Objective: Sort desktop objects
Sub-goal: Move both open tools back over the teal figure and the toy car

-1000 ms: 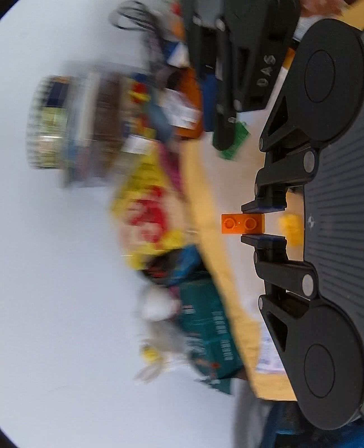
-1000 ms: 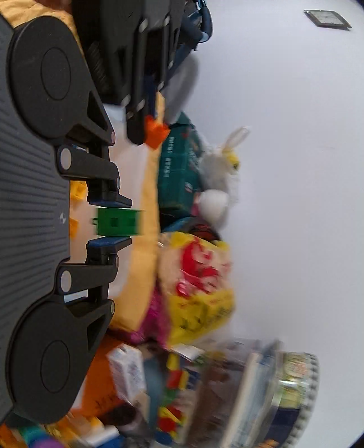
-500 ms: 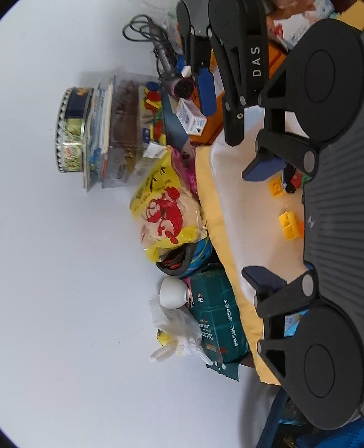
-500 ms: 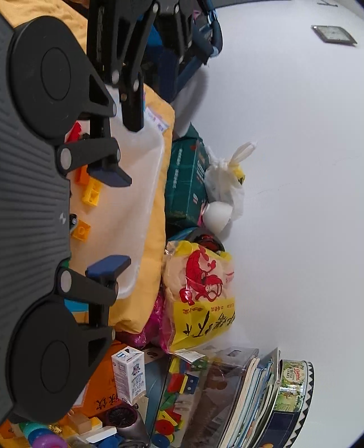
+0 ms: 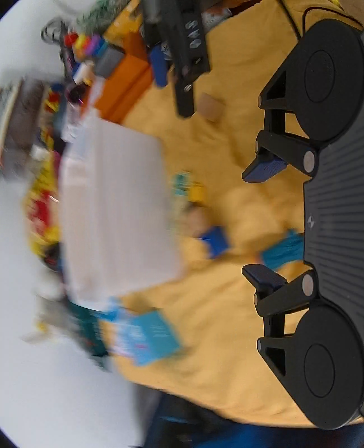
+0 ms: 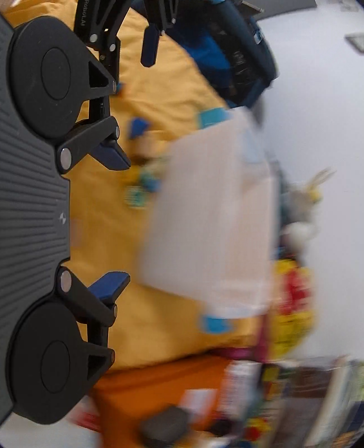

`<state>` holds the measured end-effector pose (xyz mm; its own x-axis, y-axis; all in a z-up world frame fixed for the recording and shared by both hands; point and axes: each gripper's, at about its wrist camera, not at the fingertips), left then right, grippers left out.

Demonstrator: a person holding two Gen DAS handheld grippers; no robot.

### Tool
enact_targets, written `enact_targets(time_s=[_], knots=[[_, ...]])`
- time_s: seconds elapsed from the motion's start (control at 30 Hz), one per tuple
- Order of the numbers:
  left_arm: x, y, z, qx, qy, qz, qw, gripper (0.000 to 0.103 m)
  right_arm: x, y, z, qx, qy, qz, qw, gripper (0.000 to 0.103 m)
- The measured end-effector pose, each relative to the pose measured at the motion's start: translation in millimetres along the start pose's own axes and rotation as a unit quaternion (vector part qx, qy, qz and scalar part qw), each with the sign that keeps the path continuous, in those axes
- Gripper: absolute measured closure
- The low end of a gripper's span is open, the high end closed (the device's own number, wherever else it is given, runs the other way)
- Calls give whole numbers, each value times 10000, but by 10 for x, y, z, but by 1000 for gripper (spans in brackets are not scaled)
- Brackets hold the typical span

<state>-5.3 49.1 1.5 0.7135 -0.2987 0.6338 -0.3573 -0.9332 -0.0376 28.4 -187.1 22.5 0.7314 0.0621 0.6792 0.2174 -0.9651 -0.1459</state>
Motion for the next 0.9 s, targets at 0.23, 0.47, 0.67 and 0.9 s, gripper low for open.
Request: enact_targets(time_s=[0.23,0.47,0.67,0.9], knots=[[-159,-119,89,195,-242,-277,9991,36,-267,-27,92,26,-430,246,9988,21],[-135,-45,132,129,-284,-178,9994,36,-206,-126,-2,68,-218,58,9997,21],[-98,-37,139,141,-329,-232,9991,35,-130,-219,36,99,-153,-117,9998,21],[-55,-137,270,230,-807,-643,9944,34,-63,-346,157,282,-184,-464,9984,30]])
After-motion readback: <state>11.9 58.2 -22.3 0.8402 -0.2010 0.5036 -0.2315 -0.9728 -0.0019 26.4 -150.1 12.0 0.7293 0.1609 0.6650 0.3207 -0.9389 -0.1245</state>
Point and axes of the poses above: each gripper's, at about its wrist camera, not at the fingertips, and z roughly the way its jaws point, y to its right, x to its top, and after that the axes turned 4 degrees about z, right-handed
